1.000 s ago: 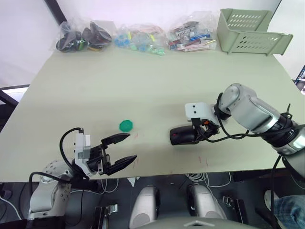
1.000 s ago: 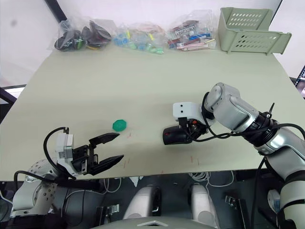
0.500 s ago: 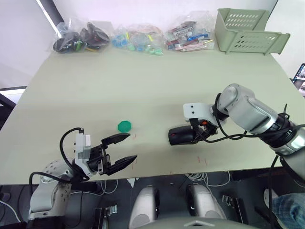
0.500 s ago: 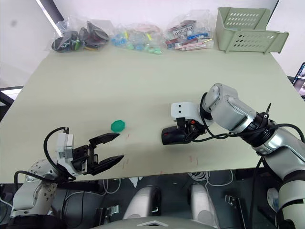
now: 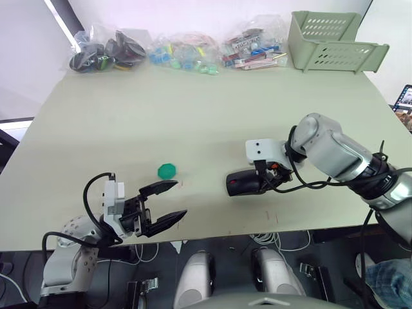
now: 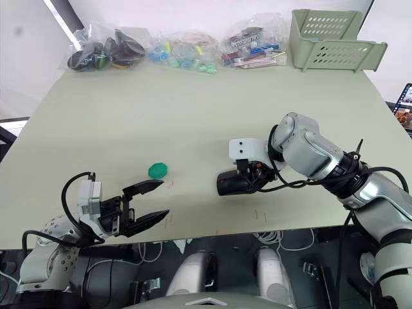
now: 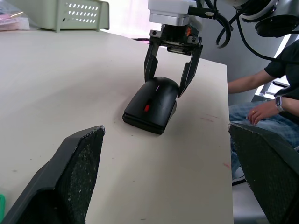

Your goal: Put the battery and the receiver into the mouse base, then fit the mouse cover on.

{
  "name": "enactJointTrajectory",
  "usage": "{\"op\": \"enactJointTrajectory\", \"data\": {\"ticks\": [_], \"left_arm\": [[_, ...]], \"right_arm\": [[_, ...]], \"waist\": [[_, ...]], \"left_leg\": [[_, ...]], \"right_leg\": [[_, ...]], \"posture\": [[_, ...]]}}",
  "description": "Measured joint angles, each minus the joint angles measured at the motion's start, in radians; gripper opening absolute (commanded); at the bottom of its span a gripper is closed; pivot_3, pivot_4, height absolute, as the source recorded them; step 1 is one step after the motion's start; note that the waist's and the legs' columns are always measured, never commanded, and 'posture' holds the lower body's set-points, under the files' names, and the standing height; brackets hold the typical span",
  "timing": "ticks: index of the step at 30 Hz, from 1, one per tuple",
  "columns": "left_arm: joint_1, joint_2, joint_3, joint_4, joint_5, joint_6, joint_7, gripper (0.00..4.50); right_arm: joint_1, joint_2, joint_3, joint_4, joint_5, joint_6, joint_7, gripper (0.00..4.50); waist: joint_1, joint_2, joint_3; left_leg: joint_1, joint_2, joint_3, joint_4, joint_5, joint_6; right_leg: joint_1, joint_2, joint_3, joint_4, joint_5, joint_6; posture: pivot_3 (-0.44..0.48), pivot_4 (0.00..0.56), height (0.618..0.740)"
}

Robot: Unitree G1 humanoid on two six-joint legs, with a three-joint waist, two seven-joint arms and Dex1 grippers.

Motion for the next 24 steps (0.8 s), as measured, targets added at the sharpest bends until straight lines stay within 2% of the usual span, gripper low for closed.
{"op": "enactJointTrajectory", "data": {"ticks": [24], "left_arm": [[0.0, -0.004, -0.003, 0.007, 0.001, -0.024, -0.005, 4.5]], "right_arm": [[-0.005, 0.025, 0.001, 0.002, -0.008, 0.011, -0.002, 2.61]], "waist": [[-0.004, 0.0, 0.0]], "left_leg": [[0.001, 0.001, 0.0, -0.001, 0.0, 0.0]], "right_leg": [[0.0, 0.001, 0.001, 0.0, 0.0, 0.0]], "posture": [[0.0, 0.15, 0.74]]}}
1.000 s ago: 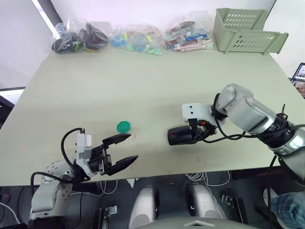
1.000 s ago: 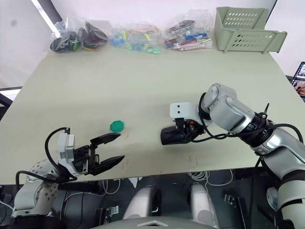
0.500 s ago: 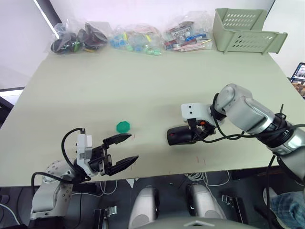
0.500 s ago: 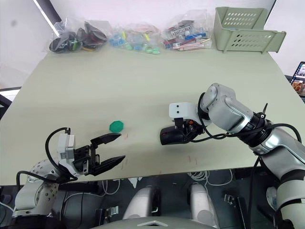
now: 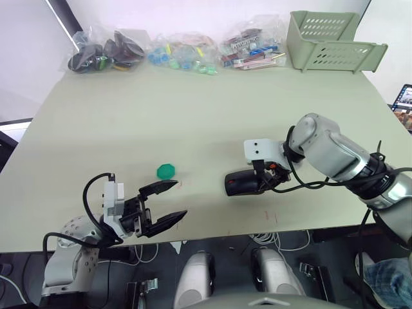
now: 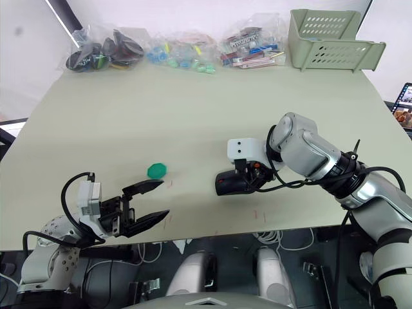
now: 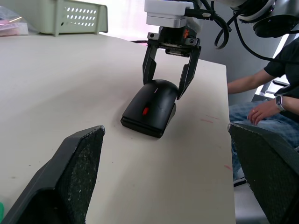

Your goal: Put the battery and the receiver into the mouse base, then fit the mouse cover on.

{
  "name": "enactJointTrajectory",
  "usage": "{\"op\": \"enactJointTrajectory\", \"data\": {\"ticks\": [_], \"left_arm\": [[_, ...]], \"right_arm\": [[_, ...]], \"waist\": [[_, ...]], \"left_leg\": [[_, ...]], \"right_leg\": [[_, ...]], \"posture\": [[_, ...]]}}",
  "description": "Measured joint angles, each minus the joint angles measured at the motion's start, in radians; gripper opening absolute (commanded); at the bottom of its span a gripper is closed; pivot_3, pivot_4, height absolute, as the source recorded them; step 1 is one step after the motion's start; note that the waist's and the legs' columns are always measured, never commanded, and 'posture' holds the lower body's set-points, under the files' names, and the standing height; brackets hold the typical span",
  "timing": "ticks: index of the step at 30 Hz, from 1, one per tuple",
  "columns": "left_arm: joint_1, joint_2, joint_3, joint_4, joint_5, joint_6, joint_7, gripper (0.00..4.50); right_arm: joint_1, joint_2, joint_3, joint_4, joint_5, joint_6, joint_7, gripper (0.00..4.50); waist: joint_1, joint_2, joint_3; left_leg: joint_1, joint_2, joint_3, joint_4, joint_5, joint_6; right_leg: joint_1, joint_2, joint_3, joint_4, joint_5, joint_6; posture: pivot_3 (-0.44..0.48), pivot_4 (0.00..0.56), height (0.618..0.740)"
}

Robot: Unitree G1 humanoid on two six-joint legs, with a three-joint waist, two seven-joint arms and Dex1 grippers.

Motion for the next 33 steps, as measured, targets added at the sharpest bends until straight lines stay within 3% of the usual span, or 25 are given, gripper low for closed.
{"op": "enactJointTrajectory", "data": {"ticks": [33], "left_arm": [[0.0, -0.002, -0.008, 0.002, 0.001, 0.0, 0.004, 4.5]], "right_arm": [[-0.004, 0.029, 0.003, 0.009, -0.015, -0.013, -0.002, 2.61]], "waist": [[-0.001, 0.0, 0.0]], "left_leg": [[0.0, 0.0, 0.0, -0.001, 0.0, 0.0]], "right_leg": [[0.0, 0.0, 0.0, 0.0, 0.0, -0.001]], "posture": [[0.0, 0.15, 0.74]]}}
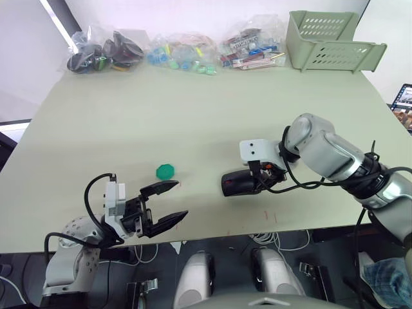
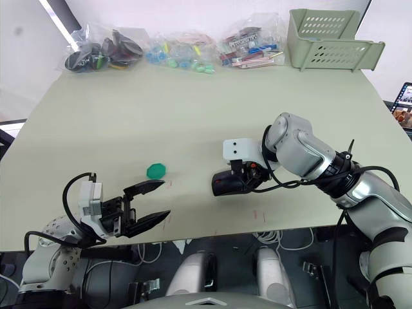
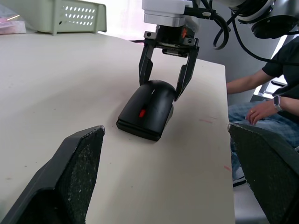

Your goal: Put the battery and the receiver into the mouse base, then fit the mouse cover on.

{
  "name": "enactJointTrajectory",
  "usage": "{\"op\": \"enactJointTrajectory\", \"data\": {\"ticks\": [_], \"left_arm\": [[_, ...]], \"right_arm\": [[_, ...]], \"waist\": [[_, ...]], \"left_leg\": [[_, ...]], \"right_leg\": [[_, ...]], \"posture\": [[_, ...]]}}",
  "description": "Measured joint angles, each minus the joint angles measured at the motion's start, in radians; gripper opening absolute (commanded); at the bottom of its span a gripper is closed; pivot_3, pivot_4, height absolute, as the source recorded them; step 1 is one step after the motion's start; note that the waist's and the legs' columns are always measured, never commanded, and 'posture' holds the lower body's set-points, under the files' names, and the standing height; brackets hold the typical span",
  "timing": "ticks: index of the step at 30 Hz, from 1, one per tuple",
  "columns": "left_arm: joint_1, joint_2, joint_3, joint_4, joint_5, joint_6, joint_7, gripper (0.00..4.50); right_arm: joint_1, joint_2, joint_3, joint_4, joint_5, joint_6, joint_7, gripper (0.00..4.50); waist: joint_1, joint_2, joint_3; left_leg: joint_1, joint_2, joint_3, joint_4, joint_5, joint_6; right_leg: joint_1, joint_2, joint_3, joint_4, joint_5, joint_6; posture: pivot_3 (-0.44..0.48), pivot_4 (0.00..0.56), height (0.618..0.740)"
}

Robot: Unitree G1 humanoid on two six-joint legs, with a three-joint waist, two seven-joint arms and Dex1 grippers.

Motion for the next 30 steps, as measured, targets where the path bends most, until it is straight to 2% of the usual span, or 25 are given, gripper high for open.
{"op": "enactJointTrajectory", "data": {"ticks": [1, 2, 3, 4, 14, 19, 24, 26, 29, 30], "left_arm": [[0.0, 0.0, 0.0, 0.0, 0.0, 0.0, 0.0, 4.5], [0.0, 0.0, 0.0, 0.0, 0.0, 0.0, 0.0, 4.5], [0.0, 0.0, 0.0, 0.0, 0.0, 0.0, 0.001, 4.5], [0.0, 0.0, 0.0, 0.0, 0.0, 0.0, 0.001, 4.5], [-0.005, 0.0, -0.001, 0.0, 0.0, 0.001, 0.005, 4.5], [-0.004, -0.003, -0.001, 0.0, 0.0, 0.001, 0.015, 4.5], [-0.001, -0.003, -0.001, -0.001, 0.0, 0.0, 0.021, 4.5], [-0.003, -0.003, -0.001, 0.0, 0.0, 0.0, 0.02, 4.5], [-0.007, -0.003, -0.001, 0.0, 0.001, 0.0, 0.02, 4.5], [-0.01, -0.002, -0.001, 0.0, 0.001, 0.0, 0.02, 4.5]], "right_arm": [[0.0, 0.0, 0.0, 0.0, 0.0, -0.002, 0.001, 3.46], [0.0, 0.0, 0.0, -0.001, 0.001, -0.005, 0.002, 3.75], [0.0, 0.001, 0.0, 0.0, 0.002, -0.007, 0.001, 4.24], [0.003, 0.009, 0.003, 0.002, 0.004, -0.007, -0.001, 4.45], [0.007, 0.027, 0.007, 0.002, 0.013, 0.0, -0.01, 4.45], [0.006, -0.019, -0.031, -0.032, 0.035, 0.019, -0.01, 4.45], [0.023, -0.053, -0.182, -0.15, 0.119, 0.071, -0.042, 4.45], [0.071, -0.009, -0.262, -0.169, 0.152, 0.069, -0.113, 4.45], [0.122, 0.043, -0.304, -0.187, 0.176, 0.083, -0.181, 4.45], [0.147, 0.055, -0.307, -0.2, 0.188, 0.092, -0.213, 3.96]], "waist": [[0.0, 0.0, 0.0], [0.0, 0.0, 0.0], [0.0, 0.0, 0.0], [0.0, 0.0, 0.0], [0.008, 0.0, 0.001], [0.008, 0.0, 0.001], [0.008, -0.001, 0.001], [0.007, -0.002, 0.001], [0.007, -0.002, 0.001], [0.008, -0.002, 0.001]], "left_leg": [[0.0, 0.0, 0.0, 0.0, 0.0, 0.0], [0.0, 0.0, 0.0, 0.0, 0.0, 0.0], [0.0, 0.0, 0.0, 0.0, 0.0, 0.0], [-0.001, 0.0, 0.0, 0.0, 0.0, 0.0], [-0.003, -0.001, 0.001, 0.0, 0.0, 0.0], [-0.003, -0.001, 0.0, 0.0, 0.0, 0.0], [-0.003, -0.001, 0.0, 0.0, 0.0, 0.0], [-0.003, -0.001, 0.0, 0.0, 0.0, 0.0], [-0.003, -0.001, 0.001, 0.0, 0.0, 0.0], [-0.003, -0.001, 0.001, 0.0, 0.0, 0.0]], "right_leg": [[0.0, 0.0, 0.0, 0.0, 0.0, 0.0], [0.0, 0.0, 0.0, 0.0, 0.0, 0.0], [0.0, 0.0, 0.0, 0.0, 0.0, 0.0], [-0.001, 0.0, 0.0, 0.0, 0.0, 0.0], [-0.002, -0.003, 0.001, 0.0, 0.0, 0.0], [-0.002, -0.003, 0.0, 0.0, 0.0, 0.0], [-0.003, -0.003, 0.0, 0.0, 0.0, 0.0], [-0.002, -0.002, 0.0, 0.0, 0.0, 0.0], [-0.002, -0.002, 0.0, 0.001, 0.0, 0.0], [-0.002, -0.002, 0.0, 0.001, 0.0, 0.0]], "posture": [[0.0, 0.15, 0.74], [0.0, 0.15, 0.74], [0.0, 0.15, 0.74], [0.0, 0.15, 0.74], [0.0, 0.15, 0.74], [0.0, 0.15, 0.74], [0.0, 0.15, 0.74], [0.0, 0.15, 0.74], [0.0, 0.15, 0.74], [0.0, 0.15, 0.74]]}}
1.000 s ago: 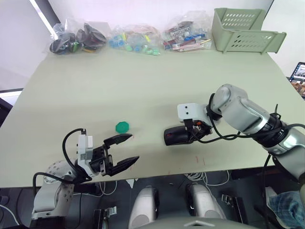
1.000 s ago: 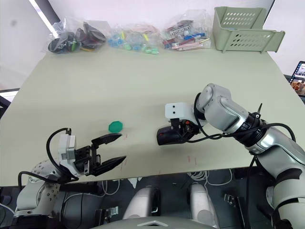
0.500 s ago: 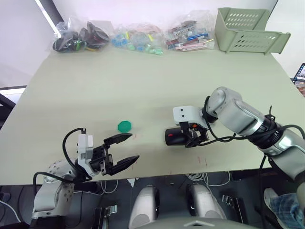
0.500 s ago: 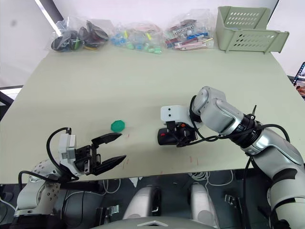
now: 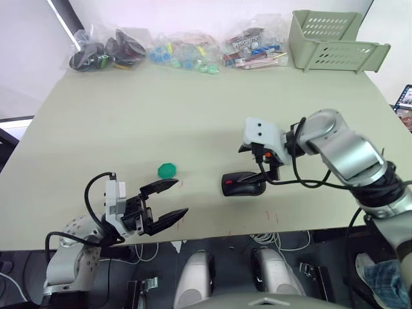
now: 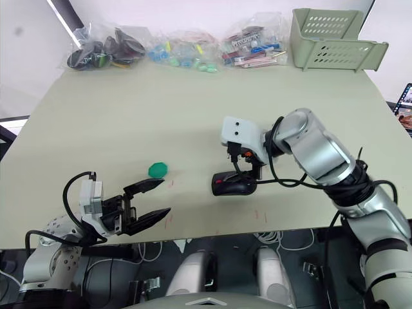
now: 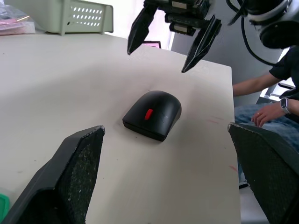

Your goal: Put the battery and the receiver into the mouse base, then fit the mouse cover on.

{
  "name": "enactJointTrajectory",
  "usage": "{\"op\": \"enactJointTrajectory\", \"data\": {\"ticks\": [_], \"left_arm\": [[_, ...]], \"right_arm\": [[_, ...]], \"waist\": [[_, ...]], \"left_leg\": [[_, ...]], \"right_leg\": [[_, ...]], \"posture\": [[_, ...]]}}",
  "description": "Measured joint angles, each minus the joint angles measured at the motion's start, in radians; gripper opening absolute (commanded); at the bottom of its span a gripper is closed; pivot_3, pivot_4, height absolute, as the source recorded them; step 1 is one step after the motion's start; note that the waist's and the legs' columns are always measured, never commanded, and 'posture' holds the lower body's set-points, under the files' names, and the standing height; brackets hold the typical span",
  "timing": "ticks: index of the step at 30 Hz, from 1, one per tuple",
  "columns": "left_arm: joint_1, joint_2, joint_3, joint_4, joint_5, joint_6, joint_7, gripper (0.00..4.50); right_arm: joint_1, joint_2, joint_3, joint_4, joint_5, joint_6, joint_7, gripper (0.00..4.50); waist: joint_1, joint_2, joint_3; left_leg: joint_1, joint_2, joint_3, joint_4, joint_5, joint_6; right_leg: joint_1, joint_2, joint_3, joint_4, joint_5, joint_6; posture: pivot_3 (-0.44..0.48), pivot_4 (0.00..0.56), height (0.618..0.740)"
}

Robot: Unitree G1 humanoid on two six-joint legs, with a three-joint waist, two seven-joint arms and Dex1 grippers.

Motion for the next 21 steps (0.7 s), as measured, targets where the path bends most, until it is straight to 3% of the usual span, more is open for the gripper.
{"op": "enactJointTrajectory", "data": {"ticks": [10, 13, 21], "left_arm": [[-0.031, 0.01, 0.0, 0.001, 0.0, 0.019, 0.002, 4.5], [-0.03, 0.015, 0.0, 0.001, 0.0, 0.022, 0.002, 4.5], [-0.021, 0.028, 0.005, -0.001, -0.001, 0.028, 0.001, 4.5]], "right_arm": [[0.065, 0.061, 0.007, -0.022, 0.023, 0.021, -0.151, 3.96], [0.067, 0.068, 0.022, -0.015, 0.037, 0.021, -0.168, 3.04], [0.073, 0.089, 0.043, 0.01, 0.055, 0.019, -0.199, 3.04]], "waist": [[0.0, -0.001, 0.0], [-0.001, -0.001, 0.0], [-0.001, -0.001, 0.0]], "left_leg": [[0.0, 0.0, 0.0, 0.0, 0.0, 0.0], [0.0, 0.0, 0.0, 0.0, 0.0, 0.0], [0.0, 0.0, 0.0, 0.0, 0.0, 0.0]], "right_leg": [[0.0, 0.0, 0.0, 0.0, 0.0, 0.0], [0.0, 0.0, 0.0, 0.0, 0.0, 0.0], [0.0, 0.0, 0.0, 0.0, 0.0, 0.0]], "posture": [[0.0, 0.15, 0.74], [0.0, 0.15, 0.74], [0.0, 0.15, 0.74]]}}
